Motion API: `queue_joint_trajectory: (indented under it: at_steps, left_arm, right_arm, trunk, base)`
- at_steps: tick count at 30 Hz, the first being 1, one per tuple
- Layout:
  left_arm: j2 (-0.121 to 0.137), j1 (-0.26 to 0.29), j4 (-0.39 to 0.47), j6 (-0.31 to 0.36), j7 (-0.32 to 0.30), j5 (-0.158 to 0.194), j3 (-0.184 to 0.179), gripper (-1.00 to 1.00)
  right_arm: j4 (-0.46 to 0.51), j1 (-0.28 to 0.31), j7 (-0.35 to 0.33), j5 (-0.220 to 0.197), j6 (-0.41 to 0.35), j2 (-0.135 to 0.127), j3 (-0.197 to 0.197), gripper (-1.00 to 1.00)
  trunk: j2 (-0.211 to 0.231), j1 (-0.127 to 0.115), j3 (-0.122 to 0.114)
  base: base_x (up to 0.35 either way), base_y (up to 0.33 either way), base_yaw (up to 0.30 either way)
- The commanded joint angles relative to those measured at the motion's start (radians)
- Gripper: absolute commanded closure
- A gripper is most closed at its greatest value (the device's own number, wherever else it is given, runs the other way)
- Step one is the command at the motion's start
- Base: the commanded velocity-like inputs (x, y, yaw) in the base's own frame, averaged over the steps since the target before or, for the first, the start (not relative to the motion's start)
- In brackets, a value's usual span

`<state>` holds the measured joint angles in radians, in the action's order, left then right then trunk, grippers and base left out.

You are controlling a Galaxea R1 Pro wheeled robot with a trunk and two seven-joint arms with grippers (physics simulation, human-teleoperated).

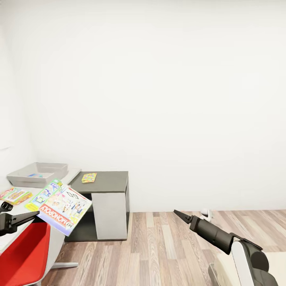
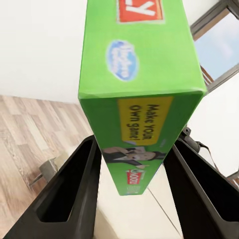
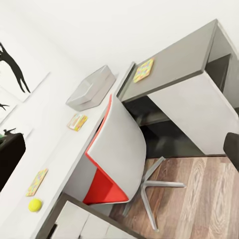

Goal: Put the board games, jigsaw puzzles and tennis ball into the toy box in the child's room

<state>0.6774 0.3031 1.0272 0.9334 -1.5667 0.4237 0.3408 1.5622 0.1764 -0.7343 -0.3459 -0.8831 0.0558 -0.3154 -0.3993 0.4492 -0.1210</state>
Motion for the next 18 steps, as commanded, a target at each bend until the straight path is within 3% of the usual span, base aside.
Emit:
queue_joint_trajectory:
  at_steps: [1, 10, 18]
  left_arm:
    - [-0.001, 0.001, 0.0, 0.009, -0.004, 0.0, 0.0, 1.0]
    - [-0.002, 0.001, 0.0, 0.008, -0.004, 0.0, -0.002, 1.0]
    - [-0.002, 0.001, 0.0, 0.006, -0.004, 0.0, -0.002, 1.0]
  right_arm:
    - [0.0, 0.0, -0.005, 0.002, -0.004, 0.001, -0.003, -1.0]
    - [0.001, 0.0, -0.006, 0.005, 0.003, 0.001, -0.004, -1.0]
    - [0.002, 0.0, -0.007, 0.005, 0.003, 0.001, -0.004, -1.0]
  trunk:
    - [-0.001, 0.001, 0.002]
    - [-0.001, 0.001, 0.007]
    - [-0.001, 0.001, 0.007]
  base:
    - [0.28, 0.0, 0.164]
    - [0.319, 0.018, 0.079]
    - [0.33, 0.025, 0.253]
